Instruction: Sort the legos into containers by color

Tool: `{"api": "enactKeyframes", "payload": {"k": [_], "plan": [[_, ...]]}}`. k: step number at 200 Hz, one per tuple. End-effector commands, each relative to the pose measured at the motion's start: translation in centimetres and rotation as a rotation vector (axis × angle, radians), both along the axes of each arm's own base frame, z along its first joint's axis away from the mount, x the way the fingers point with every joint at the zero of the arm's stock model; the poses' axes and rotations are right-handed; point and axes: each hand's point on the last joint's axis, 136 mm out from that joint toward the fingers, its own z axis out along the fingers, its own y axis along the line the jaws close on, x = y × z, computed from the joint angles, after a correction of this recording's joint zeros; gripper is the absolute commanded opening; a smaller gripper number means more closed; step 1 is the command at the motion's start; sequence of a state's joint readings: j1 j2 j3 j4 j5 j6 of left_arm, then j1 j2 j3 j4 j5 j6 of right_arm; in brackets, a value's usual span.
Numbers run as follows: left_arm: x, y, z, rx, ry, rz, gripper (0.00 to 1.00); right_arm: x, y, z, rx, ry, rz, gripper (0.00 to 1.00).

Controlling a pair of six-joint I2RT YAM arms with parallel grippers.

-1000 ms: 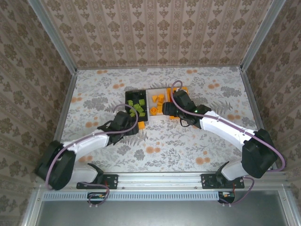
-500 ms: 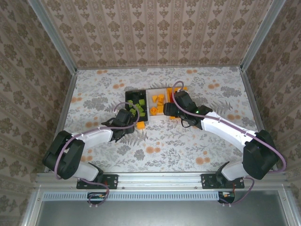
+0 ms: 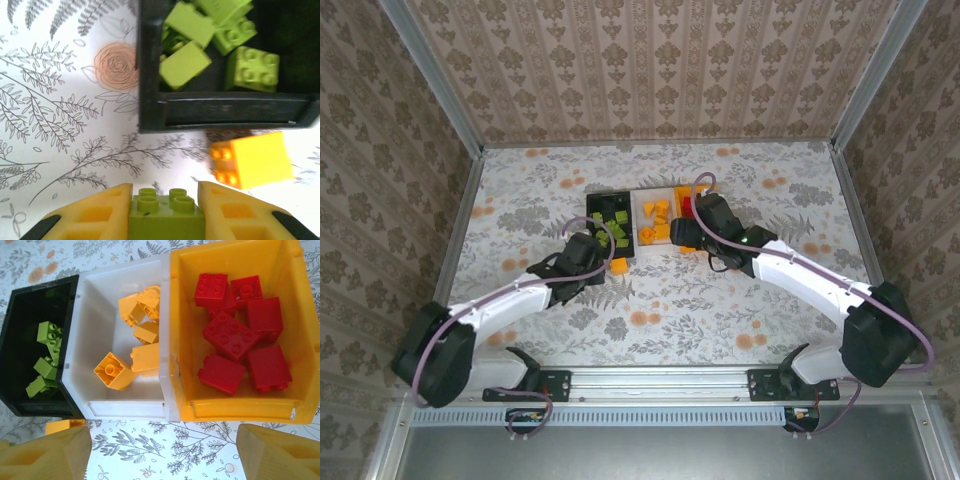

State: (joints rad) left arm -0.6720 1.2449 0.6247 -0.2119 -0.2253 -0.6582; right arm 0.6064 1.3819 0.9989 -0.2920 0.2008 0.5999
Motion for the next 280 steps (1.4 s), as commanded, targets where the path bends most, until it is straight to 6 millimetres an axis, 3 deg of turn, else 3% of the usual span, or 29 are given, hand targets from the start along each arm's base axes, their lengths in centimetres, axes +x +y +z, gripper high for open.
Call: {"api": "enactKeyframes", "payload": {"k": [1, 18, 43, 78, 109, 136, 152, 178, 193, 197, 222, 242, 280], "plan": [[0.5, -0.5, 4.2, 0.012, -0.057, -0.015, 0.30, -0.2, -0.2, 0.7, 0.030, -0.019, -0.007, 0.77], [2.2, -0.6, 6.3, 0.046, -0.092, -0.015, 0.31, -0.3, -0.3, 0.4, 0.032, -0.017, -0.011, 0.77], [6.3, -0.9, 7.1, 0.058, -0.105, 0.010, 0.31, -0.4, -0.4, -0.2, 0.022, -0.003, -0.016, 0.77], [11.3, -1.9, 5.7, 0.094, -0.077, 0.017, 0.31, -0.5, -0.5, -0.9, 0.012, 0.013, -0.014, 0.77], [13.7, -2.4, 4.6, 0.124, -0.053, 0.025, 0.41, -0.9, -0.2, -1.3, 0.024, 0.028, 0.001, 0.78], [14.5, -2.5, 4.7, 0.108, -0.049, 0.029, 0.49, -1.3, 0.2, -1.3, 0.037, 0.028, 0.019, 0.79], [14.3, -2.7, 6.1, 0.079, -0.069, 0.023, 0.57, -1.8, 1.1, -1.1, 0.047, 0.021, 0.048, 0.82], [12.8, -3.0, 10.4, -0.004, -0.152, 0.011, 0.75, -2.8, 3.7, -1.2, 0.051, 0.013, 0.113, 0.84], [11.1, -3.1, 13.1, -0.046, -0.210, -0.005, 0.88, -3.5, 5.5, -1.2, 0.059, 0.005, 0.157, 0.85], [10.5, -3.0, 13.6, -0.051, -0.221, -0.008, 0.90, -3.6, 6.1, -2.2, 0.044, 0.023, 0.167, 0.85], [6.8, -2.4, 16.2, -0.083, -0.289, -0.022, 1.00, -4.1, 9.3, -3.8, 0.023, 0.037, 0.223, 0.86], [4.0, -1.2, 16.0, -0.086, -0.296, -0.019, 1.00, -4.4, 11.9, -5.2, 0.002, 0.060, 0.265, 0.86], [-0.4, 2.5, 12.0, -0.110, -0.249, 0.058, 1.00, -4.3, 15.7, -8.2, -0.063, 0.077, 0.301, 0.86]]}}
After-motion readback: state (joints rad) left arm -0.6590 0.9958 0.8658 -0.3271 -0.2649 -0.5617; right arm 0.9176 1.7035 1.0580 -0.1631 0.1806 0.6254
